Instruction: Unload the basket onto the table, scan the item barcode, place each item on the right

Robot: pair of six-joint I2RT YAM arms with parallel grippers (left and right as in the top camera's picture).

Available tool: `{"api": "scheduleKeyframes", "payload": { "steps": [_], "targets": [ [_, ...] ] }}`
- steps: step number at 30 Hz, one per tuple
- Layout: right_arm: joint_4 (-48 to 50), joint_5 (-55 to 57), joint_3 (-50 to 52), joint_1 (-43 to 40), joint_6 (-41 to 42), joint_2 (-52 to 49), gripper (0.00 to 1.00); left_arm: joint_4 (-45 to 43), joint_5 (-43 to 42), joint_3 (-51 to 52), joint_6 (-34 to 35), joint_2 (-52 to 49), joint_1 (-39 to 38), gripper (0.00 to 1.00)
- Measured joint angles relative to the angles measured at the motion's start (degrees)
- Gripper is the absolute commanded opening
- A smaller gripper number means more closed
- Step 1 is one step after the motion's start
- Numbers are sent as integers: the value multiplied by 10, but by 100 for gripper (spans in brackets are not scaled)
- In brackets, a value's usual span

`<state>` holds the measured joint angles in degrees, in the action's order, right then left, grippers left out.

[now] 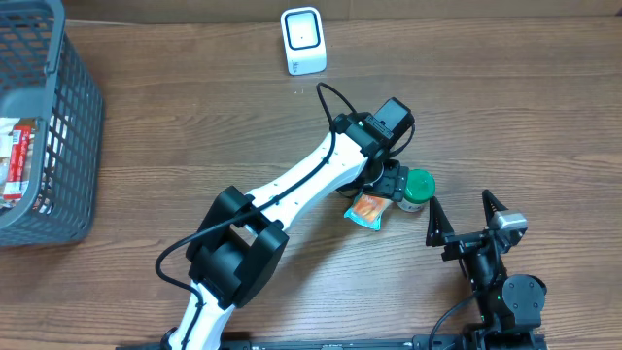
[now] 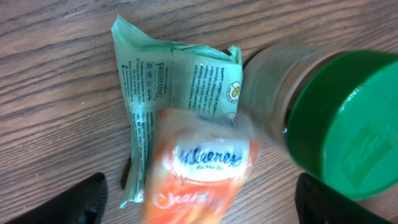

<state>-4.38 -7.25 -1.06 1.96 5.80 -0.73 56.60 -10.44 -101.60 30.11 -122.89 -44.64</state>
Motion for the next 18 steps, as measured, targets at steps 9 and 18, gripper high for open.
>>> {"api": "scheduleKeyframes", "payload": {
  "steps": [9,18],
  "targets": [
    [0,0,0,0,0,0,100,9,26,0,0,0,0,89],
    [0,0,0,0,0,0,100,32,65,-2,-15,0,2,90]
  ]
}}
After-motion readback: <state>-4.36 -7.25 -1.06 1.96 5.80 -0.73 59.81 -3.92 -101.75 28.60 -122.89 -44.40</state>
